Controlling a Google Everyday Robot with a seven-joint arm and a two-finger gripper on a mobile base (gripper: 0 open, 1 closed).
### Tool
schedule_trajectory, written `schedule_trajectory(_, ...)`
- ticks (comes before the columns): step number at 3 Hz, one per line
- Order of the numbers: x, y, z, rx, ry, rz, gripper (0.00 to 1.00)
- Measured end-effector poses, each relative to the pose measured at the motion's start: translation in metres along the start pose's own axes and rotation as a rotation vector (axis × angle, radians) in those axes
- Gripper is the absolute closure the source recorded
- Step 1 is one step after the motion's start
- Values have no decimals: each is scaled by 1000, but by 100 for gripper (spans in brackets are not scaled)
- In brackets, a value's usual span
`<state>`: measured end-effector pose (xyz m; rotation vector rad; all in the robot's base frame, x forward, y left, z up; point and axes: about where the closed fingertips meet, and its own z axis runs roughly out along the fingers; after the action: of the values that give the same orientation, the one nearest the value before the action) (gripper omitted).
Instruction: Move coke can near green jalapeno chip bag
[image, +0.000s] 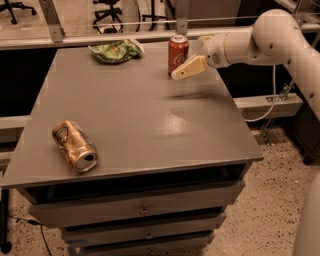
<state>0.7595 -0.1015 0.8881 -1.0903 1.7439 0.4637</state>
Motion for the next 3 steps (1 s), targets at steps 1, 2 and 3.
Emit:
schedule_trajectory(1,-12,-11,30,-15,-74,18,1)
schedule_trajectory(2,-14,-18,47,-12,-109,23,17)
schedule_trajectory(3,-14,-31,44,22,-115,9,40)
